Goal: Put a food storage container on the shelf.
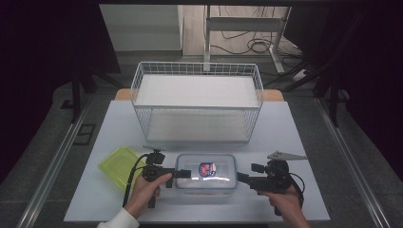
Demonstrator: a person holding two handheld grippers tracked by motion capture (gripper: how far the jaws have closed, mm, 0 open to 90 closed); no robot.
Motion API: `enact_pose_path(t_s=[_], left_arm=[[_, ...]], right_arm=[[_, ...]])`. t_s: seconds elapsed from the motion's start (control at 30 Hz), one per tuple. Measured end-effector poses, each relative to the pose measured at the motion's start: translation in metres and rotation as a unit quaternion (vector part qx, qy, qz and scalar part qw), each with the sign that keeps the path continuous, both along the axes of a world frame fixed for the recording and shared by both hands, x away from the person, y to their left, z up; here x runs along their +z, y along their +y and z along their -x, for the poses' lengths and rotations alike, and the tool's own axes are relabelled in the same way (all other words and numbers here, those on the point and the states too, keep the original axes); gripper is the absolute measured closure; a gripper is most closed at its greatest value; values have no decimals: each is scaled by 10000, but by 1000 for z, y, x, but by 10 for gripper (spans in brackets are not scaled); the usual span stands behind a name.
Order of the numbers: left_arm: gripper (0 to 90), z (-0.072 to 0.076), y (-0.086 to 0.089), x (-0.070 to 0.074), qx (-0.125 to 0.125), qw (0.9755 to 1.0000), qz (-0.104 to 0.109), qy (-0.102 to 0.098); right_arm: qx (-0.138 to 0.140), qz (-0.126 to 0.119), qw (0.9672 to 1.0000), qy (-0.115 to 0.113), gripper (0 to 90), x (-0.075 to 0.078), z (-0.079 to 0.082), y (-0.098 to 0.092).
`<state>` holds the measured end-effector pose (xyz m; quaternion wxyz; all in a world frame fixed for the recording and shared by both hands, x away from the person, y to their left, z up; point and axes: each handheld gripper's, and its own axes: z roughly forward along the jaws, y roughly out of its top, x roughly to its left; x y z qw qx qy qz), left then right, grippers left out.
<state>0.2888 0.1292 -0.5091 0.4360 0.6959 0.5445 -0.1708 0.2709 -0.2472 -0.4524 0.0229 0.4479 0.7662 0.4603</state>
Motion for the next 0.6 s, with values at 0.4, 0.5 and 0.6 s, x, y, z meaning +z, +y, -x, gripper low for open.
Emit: enact_pose_path(t_s=[0.4, 0.5, 0.6], left_arm=[[250, -2, 6, -10, 4, 9997, 175, 188], [320, -2, 9, -8, 38, 9997, 199, 157], [354, -1, 13, -7, 30, 9996, 228, 162]], right_arm=[[-5, 20, 10000, -1, 187, -1, 0, -1], [-16, 17, 10000, 0, 187, -1, -1, -1], [-16, 12, 10000, 13, 187, -1, -1, -1]])
